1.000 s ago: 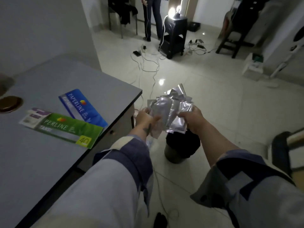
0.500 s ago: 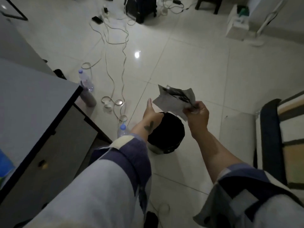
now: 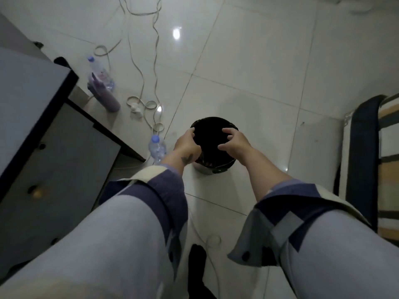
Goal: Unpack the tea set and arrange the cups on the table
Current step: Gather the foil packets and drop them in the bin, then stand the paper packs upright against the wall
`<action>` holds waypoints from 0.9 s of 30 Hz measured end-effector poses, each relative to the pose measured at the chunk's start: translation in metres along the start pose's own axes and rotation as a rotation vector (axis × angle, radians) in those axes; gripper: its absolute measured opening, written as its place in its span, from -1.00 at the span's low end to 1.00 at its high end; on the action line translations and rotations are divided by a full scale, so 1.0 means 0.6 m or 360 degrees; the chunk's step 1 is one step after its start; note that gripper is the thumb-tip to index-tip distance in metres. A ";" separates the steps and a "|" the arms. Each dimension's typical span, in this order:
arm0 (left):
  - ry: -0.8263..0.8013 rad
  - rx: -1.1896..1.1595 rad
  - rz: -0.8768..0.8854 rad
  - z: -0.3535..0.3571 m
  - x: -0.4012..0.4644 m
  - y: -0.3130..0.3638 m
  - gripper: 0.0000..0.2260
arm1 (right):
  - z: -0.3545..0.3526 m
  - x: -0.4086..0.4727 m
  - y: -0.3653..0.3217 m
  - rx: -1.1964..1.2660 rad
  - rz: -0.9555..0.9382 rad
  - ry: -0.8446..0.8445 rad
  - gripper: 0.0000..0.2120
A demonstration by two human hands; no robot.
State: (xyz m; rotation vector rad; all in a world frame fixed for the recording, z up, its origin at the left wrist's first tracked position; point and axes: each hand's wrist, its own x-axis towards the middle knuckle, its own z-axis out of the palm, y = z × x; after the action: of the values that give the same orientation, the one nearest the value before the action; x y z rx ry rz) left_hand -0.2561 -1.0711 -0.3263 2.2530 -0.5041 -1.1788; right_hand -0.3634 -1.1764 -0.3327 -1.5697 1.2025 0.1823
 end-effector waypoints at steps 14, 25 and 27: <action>0.0760 -0.0003 0.0201 -0.300 -0.275 -0.058 -0.62 | 0.121 -0.245 -0.326 -0.0565 -0.0581 -0.0209 -0.54; 0.1391 -0.0321 -0.0418 -0.527 -0.442 -0.314 -0.67 | 0.454 -0.337 -0.468 -0.0835 -0.0986 -0.0556 -0.60; 0.1469 -0.0325 -0.0555 -0.551 -0.449 -0.362 -0.68 | 0.510 -0.339 -0.472 -0.0993 -0.1017 -0.0557 -0.57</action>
State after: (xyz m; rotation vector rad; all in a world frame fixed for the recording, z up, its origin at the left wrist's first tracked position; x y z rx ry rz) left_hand -0.1111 -0.6570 -0.1354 2.4358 0.3629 -0.2015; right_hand -0.1074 -0.8435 -0.1363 -2.2680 0.3336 0.4160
